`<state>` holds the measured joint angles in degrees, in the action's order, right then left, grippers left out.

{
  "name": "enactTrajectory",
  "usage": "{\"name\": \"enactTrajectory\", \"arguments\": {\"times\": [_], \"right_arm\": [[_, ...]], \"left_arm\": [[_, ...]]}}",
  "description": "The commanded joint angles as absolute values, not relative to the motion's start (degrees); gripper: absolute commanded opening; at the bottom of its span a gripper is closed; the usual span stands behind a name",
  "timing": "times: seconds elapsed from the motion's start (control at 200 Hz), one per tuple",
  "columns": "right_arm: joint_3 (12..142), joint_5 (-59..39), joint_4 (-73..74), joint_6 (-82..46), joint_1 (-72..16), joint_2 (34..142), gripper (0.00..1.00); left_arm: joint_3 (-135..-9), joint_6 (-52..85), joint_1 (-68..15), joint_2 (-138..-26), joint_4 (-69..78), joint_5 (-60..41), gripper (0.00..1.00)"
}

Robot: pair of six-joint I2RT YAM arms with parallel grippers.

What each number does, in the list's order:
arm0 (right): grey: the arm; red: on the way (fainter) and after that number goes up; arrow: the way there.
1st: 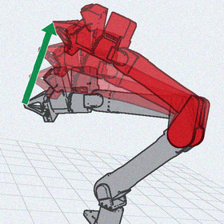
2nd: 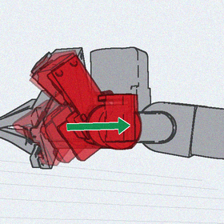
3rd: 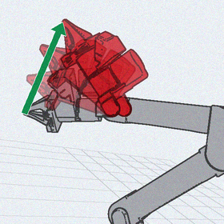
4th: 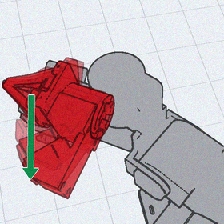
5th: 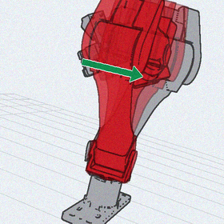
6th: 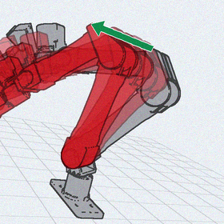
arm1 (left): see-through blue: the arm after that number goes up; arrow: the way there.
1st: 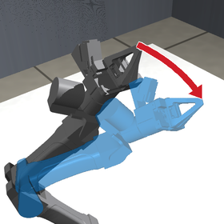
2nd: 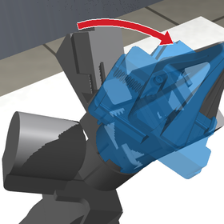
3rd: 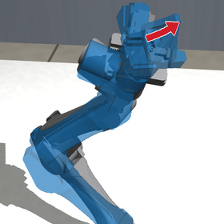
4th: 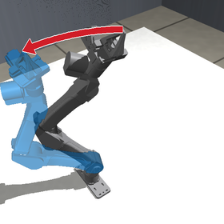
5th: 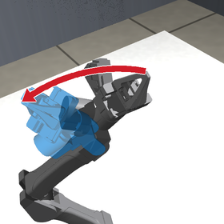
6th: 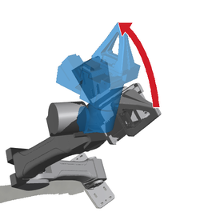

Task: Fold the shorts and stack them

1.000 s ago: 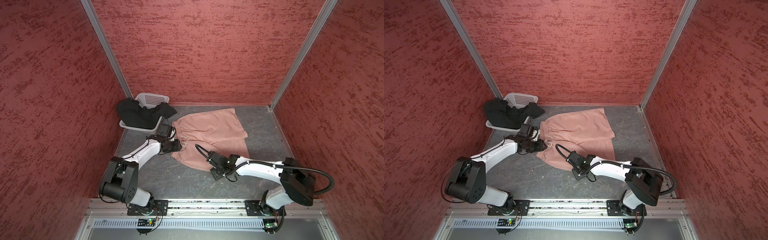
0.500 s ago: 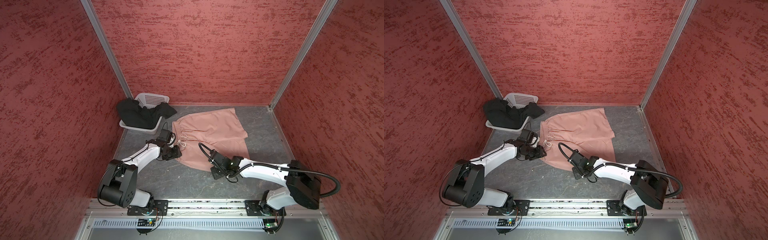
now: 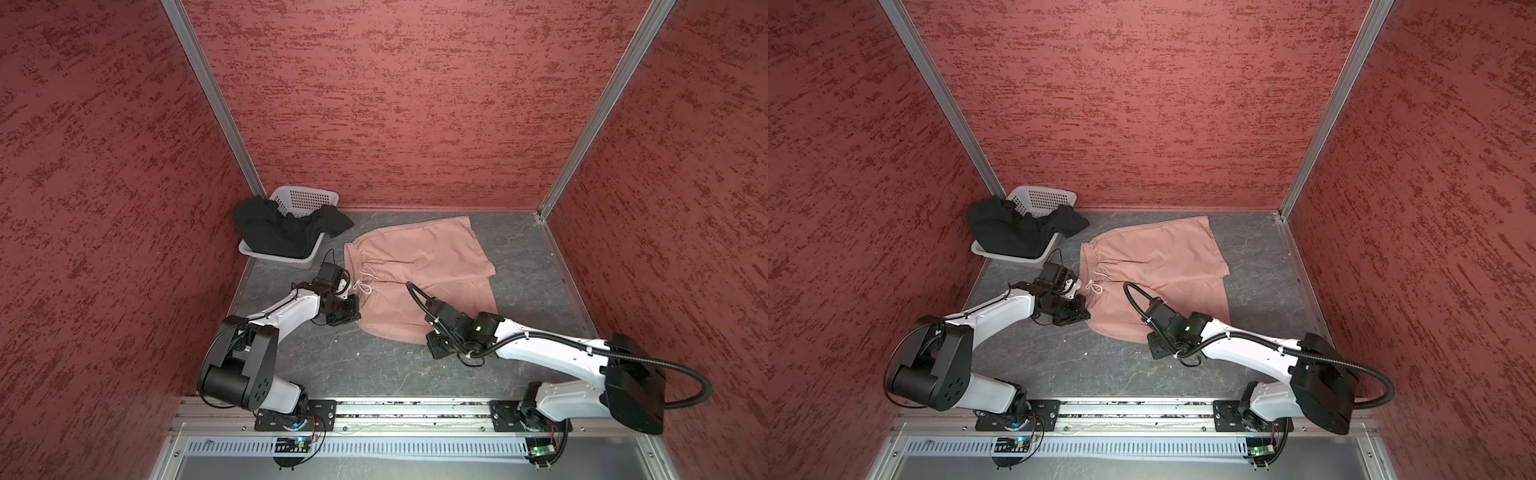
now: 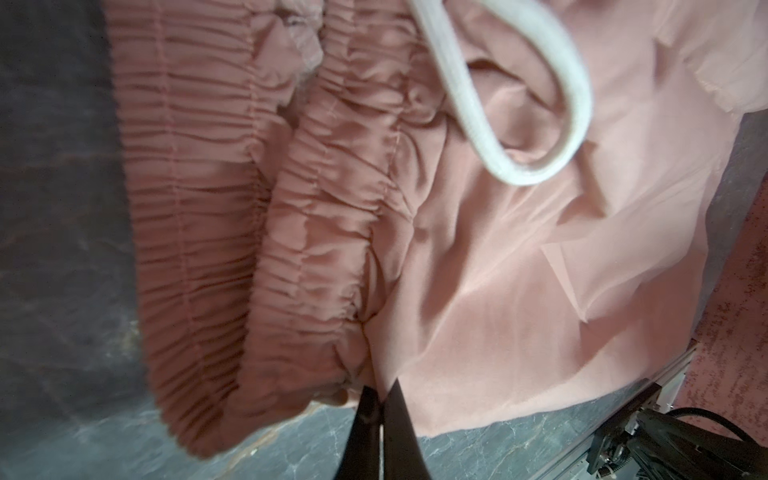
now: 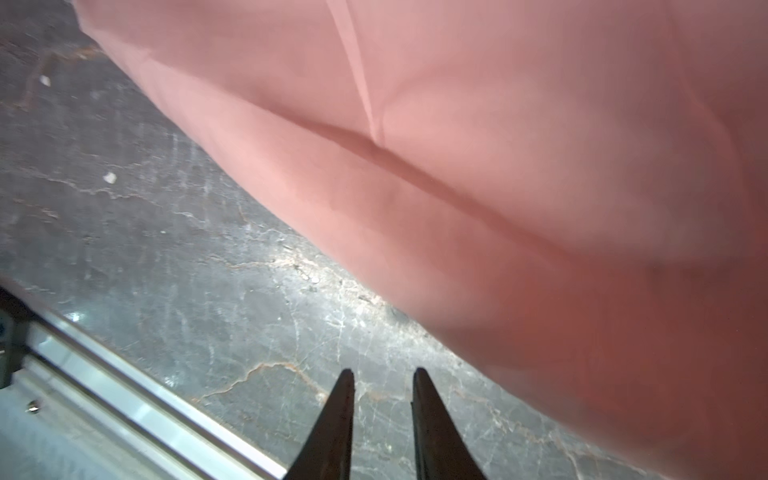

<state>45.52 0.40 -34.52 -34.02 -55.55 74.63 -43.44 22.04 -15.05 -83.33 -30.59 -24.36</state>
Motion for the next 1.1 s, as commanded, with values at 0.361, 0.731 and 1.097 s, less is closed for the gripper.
{"name": "enactTrajectory", "arguments": {"times": [0.361, 0.731, 1.097], "right_arm": [[33.79, -3.39, -40.37, -47.18, -32.50, 59.32, 0.51], [30.58, -0.52, -50.44, -57.77, -23.68, 44.56, 0.69], [25.14, -0.17, -49.53, -63.80, -22.43, 42.48, 0.76]], "left_arm": [[-37.67, 27.74, -14.59, -67.12, -35.69, -22.36, 0.72], [-34.27, 34.44, -13.30, -63.30, -28.41, -19.20, 0.99], [-30.88, 34.90, -12.01, -65.68, -22.03, -18.60, 0.99]]}}
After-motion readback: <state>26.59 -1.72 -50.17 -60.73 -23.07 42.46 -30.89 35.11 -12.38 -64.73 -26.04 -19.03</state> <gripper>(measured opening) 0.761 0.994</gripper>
